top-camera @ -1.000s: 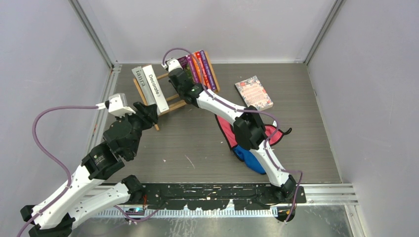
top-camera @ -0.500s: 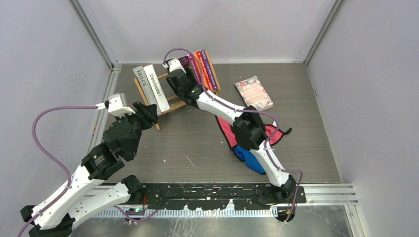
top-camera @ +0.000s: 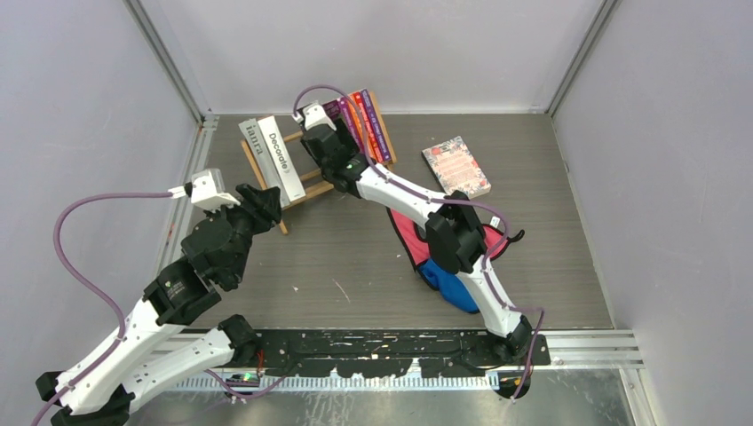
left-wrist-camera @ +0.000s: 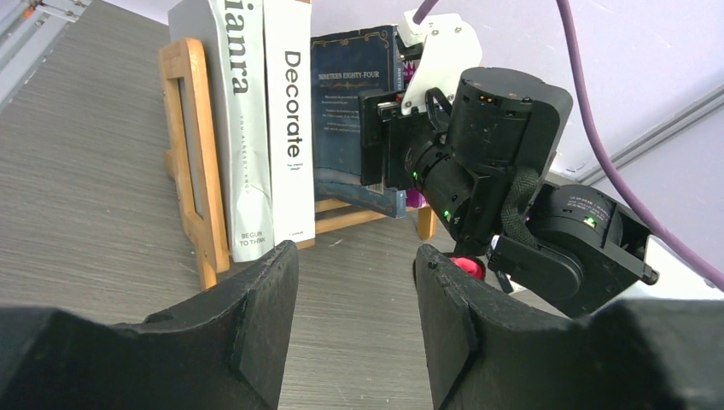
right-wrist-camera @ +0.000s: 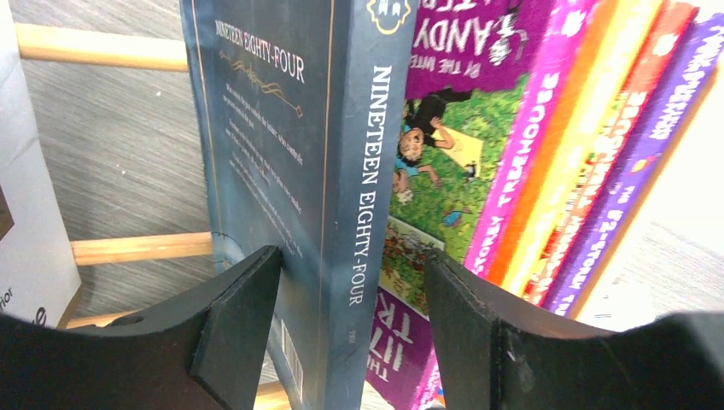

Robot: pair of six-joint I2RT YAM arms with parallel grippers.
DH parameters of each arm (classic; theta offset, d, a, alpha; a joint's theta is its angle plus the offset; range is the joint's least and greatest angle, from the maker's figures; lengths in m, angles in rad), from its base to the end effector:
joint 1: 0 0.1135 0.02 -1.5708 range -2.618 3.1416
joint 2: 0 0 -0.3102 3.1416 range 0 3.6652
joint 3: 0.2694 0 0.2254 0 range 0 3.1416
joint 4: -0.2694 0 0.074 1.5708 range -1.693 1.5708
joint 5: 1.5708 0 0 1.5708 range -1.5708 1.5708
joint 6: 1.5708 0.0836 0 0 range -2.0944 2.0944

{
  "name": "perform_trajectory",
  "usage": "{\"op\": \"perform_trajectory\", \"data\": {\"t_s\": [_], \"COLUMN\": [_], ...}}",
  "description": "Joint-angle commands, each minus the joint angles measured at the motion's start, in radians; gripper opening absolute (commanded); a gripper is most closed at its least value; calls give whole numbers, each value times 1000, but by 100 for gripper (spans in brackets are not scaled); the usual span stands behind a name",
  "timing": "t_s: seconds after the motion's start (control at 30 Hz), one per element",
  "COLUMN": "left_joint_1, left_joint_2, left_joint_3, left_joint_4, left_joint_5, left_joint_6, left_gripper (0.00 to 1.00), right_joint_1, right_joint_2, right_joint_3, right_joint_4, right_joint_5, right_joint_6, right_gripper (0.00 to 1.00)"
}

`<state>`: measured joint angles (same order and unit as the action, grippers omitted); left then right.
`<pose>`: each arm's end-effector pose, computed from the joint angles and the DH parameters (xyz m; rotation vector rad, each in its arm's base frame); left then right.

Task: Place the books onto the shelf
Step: Adjust the book on the shelf.

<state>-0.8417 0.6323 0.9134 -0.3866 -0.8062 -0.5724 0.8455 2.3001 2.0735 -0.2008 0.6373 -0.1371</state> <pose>0.1070 -0.0292 0.4009 -0.3810 1.6148 -0.4031 0.4222 0.4013 0.2959 -0.5328 1.8380 -0.1615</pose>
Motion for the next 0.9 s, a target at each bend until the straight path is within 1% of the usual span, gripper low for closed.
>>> {"op": "perform_trajectory", "data": {"t_s": [0.0, 0.47, 0.6, 0.67, 0.87], "left_joint_1": [7, 7, 9, 9, 10], "left_joint_2": [-11, -13, -9, -9, -5], "left_joint_3": [9, -7, -7, -8, -5], "left_joint_4": [15, 23, 31, 32, 33], "left_joint_5": [1, -1, -1, 0, 7], "left_joint_6": [-7, -8, -2, 0, -1], "left_gripper": [53, 54, 54, 54, 54], "right_joint_1": [-12, 10, 16, 19, 27], "right_joint_2": [-103, -61, -86, -102, -178], "right_joint_3": [-1, -7, -52, -78, -144], "right_joint_4": [72, 148, 194, 247, 278], "right_joint_5": [137, 247, 251, 252, 251], "right_joint_6": [-70, -200, -219, -228, -196], "right_gripper": [67, 67, 67, 66, 67]}}
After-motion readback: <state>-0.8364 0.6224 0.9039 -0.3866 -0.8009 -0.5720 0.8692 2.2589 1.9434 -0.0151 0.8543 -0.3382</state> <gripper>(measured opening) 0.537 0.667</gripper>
